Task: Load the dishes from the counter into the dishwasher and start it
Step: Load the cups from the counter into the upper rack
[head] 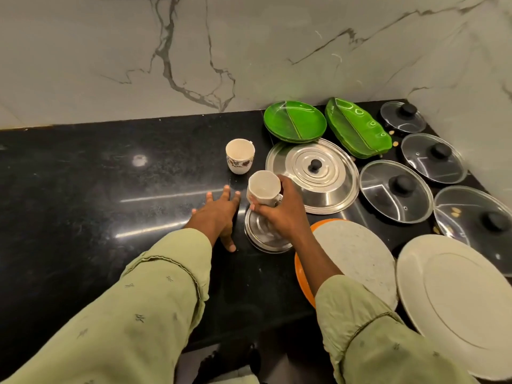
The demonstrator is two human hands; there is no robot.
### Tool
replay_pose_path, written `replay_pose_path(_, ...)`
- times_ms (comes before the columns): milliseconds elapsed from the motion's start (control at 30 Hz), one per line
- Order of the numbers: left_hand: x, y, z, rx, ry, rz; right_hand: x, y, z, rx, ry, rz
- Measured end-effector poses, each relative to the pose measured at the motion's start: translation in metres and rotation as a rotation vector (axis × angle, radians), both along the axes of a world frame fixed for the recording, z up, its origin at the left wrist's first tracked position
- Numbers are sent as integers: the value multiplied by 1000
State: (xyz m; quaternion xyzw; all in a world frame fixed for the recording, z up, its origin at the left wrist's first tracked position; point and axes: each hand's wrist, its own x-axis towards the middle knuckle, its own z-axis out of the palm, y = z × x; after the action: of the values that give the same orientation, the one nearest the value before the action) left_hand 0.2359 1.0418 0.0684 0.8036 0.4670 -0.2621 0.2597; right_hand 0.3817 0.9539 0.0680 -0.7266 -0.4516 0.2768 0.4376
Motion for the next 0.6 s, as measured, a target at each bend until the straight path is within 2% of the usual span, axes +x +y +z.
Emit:
replay_pose_path(200,-15,-11,0,70,-114,0,-10,-55,10,23,20,-123)
replay_pose_path(367,-45,-53,-4,287,-241,48,-31,-99,18,40,-23,-224)
replay_pose_path(467,-64,-95,-9,488,-278,-139,-52,-122,17,49,-50,-287)
replay_pose_path(600,-93,-136,-4,564,-401,-315,-93,-154,17,69,-74,-419)
